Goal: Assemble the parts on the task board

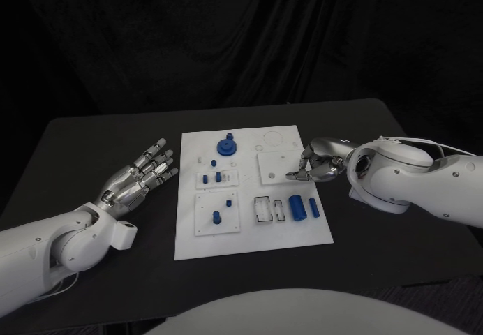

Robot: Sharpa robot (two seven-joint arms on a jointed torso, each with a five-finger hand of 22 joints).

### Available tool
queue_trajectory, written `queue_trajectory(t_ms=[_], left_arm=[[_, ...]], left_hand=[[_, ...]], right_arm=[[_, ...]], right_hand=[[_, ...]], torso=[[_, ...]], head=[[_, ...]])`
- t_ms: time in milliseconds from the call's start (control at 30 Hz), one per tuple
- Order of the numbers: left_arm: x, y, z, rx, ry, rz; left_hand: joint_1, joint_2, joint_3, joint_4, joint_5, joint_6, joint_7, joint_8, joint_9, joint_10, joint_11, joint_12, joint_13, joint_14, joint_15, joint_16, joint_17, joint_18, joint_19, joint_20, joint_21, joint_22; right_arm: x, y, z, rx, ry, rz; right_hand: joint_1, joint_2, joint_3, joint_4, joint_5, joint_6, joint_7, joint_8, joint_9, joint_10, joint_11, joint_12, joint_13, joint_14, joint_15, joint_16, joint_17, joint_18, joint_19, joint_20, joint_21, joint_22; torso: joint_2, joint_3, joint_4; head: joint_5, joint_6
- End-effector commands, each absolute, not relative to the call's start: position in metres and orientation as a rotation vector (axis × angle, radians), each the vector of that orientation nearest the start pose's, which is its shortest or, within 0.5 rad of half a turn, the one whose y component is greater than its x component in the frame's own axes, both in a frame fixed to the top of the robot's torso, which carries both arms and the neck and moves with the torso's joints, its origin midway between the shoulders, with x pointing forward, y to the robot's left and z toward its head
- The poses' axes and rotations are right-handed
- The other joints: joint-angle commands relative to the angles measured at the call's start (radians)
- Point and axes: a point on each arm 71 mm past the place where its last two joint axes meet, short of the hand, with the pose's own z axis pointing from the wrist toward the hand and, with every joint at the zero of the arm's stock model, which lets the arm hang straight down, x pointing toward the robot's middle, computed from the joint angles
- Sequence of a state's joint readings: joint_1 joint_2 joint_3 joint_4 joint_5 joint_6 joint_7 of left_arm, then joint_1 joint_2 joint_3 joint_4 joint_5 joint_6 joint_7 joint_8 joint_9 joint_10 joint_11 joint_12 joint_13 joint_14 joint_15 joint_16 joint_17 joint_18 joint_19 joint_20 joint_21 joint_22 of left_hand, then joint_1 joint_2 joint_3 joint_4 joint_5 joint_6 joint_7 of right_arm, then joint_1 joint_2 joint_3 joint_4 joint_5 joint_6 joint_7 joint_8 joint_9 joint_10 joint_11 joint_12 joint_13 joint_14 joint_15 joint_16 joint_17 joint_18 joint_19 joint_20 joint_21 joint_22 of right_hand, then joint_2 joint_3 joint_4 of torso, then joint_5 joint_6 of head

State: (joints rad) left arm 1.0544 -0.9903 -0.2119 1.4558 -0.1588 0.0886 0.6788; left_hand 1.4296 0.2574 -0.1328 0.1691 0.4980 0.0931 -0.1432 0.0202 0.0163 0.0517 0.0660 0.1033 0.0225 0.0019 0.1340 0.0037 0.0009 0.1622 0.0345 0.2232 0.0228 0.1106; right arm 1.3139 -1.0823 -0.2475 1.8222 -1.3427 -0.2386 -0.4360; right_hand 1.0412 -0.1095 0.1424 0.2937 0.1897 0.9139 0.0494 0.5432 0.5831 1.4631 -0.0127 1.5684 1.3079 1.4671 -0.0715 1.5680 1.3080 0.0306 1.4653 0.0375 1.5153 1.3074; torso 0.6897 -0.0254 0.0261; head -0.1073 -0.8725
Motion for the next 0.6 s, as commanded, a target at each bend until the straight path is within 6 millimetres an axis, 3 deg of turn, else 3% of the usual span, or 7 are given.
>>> queue_trajectory(t_ms=[33, 100, 200, 400, 600], left_arm=[[0.419, 0.286, -0.267, -0.886, 1.365, -1.838], [0.419, 0.284, -0.266, -0.889, 1.370, -1.843], [0.419, 0.282, -0.267, -0.893, 1.380, -1.851], [0.419, 0.282, -0.268, -0.896, 1.390, -1.858], [0.419, 0.281, -0.268, -0.900, 1.397, -1.862]], left_hand=[[-0.001, 0.010, 0.000, -0.009, 0.000, 0.009, 0.013, -0.004, 0.001, -0.001, 0.000, -0.006, -0.002, -0.002, -0.002, -0.004, -0.001, -0.003, 0.001, -0.005, 0.000, -0.002], [-0.001, 0.014, 0.001, -0.014, 0.000, 0.023, 0.048, -0.002, 0.002, 0.000, 0.018, -0.006, -0.001, -0.002, 0.001, -0.004, -0.001, -0.003, 0.002, -0.001, 0.001, -0.002], [0.001, 0.016, 0.003, -0.017, 0.001, 0.024, 0.058, -0.002, 0.002, -0.001, 0.024, -0.007, -0.001, -0.002, 0.003, -0.004, -0.001, -0.003, 0.002, 0.002, 0.001, -0.002], [0.001, 0.017, 0.004, -0.019, 0.001, 0.019, 0.059, -0.003, 0.002, -0.001, 0.028, -0.008, -0.001, -0.002, 0.006, -0.004, -0.001, -0.003, 0.003, 0.005, 0.001, -0.003], [0.002, 0.019, 0.006, -0.021, 0.002, 0.022, 0.059, -0.002, 0.002, 0.000, 0.032, -0.006, -0.001, -0.002, 0.009, -0.004, -0.001, -0.002, 0.003, 0.008, 0.001, -0.002]], right_arm=[[0.413, -0.249, -0.206, 0.019, 2.008, 0.271], [0.411, -0.248, -0.207, 0.002, 2.011, 0.249], [0.408, -0.245, -0.209, -0.023, 2.010, 0.219], [0.400, -0.242, -0.211, -0.060, 1.996, 0.176], [0.391, -0.240, -0.214, -0.095, 1.971, 0.153]], right_hand=[[-0.025, -0.006, 0.001, 0.002, 0.003, 0.003, -0.002, -0.007, 0.004, 0.108, -0.008, 0.002, 0.263, 0.104, -0.009, 0.003, 0.263, -0.020, 0.090, -0.009, 0.010, 0.250], [-0.048, -0.014, -0.003, 0.002, -0.002, 0.016, -0.005, -0.008, 0.008, 0.108, -0.011, 0.002, 0.263, 0.104, -0.011, 0.003, 0.263, -0.021, 0.091, -0.010, 0.015, 0.251], [-0.083, -0.036, -0.010, 0.003, -0.021, 0.036, -0.011, -0.014, 0.017, 0.108, -0.015, 0.002, 0.263, 0.104, -0.016, 0.003, 0.263, -0.022, 0.092, -0.014, 0.020, 0.252], [-0.107, -0.045, -0.013, 0.004, -0.036, 0.042, -0.013, -0.030, 0.022, 0.108, -0.019, 0.002, 0.263, 0.104, -0.019, 0.003, 0.263, -0.021, 0.090, -0.018, 0.016, 0.250], [-0.132, -0.072, -0.031, 0.005, -0.044, 0.052, -0.014, -0.050, 0.027, 0.108, -0.019, 0.002, 0.263, 0.104, -0.021, 0.003, 0.263, -0.019, 0.087, -0.019, 0.010, 0.248]], torso=[[0.000, -0.0005, 0.0000], [0.000, -0.0007, 0.0002], [-0.001, -0.0006, 0.0005], [-0.002, 0.0006, -0.0022], [-0.002, 0.0006, -0.0020]], head=[[0.000, 0.000], [-0.002, 0.000], [-0.004, 0.000], [-0.004, 0.000], [-0.003, 0.000]])
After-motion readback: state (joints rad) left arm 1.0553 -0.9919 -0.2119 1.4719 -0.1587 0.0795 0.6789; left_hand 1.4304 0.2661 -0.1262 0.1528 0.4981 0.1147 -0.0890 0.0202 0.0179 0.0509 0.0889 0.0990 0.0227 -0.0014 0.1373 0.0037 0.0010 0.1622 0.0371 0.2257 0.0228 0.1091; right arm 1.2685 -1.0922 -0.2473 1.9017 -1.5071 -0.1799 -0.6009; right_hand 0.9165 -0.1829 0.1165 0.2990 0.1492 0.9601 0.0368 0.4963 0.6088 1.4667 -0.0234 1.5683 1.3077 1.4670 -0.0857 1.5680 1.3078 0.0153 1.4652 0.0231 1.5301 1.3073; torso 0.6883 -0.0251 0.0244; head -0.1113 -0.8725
